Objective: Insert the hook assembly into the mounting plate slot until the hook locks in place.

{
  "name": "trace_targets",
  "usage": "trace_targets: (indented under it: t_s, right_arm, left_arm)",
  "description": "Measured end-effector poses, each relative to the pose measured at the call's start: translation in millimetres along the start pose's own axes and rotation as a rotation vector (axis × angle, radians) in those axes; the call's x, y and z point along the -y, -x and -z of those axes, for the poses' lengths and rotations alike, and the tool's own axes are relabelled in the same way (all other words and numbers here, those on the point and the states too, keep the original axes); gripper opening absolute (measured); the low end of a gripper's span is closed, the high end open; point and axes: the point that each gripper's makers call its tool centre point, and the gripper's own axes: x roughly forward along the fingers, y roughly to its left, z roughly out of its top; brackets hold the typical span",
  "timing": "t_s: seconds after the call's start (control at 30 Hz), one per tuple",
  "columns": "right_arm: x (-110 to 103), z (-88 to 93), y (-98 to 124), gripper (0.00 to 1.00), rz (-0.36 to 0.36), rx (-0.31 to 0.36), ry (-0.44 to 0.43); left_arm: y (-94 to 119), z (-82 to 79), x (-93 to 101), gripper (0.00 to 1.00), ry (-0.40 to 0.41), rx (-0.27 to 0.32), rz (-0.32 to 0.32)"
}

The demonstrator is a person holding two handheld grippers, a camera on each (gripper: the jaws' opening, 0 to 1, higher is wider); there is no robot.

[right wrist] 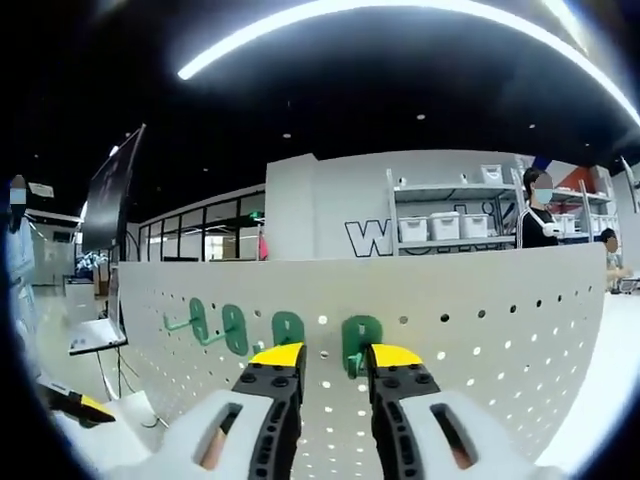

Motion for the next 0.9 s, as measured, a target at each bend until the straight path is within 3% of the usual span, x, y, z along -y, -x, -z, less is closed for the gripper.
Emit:
trace_targets:
  t_s: [0.17,0.33,0.9]
  right_arm:
    - [0,2.6,4,0.38,-0.030,0.004,-0.008]
    - [0,6.9,10,0.43,-0.058,0.000,-0.004]
    - [0,13.1,23,0.46,-0.104,0.004,-0.006]
  left_arm:
    - [0,-0.9,0.6,0.65,-0.003,0.000,0.002]
    - [0,-2.4,0.7,0.66,-0.007,0.002,0.003]
    - [0,-6.0,0.4,0.67,-0.019,0.006,0.003]
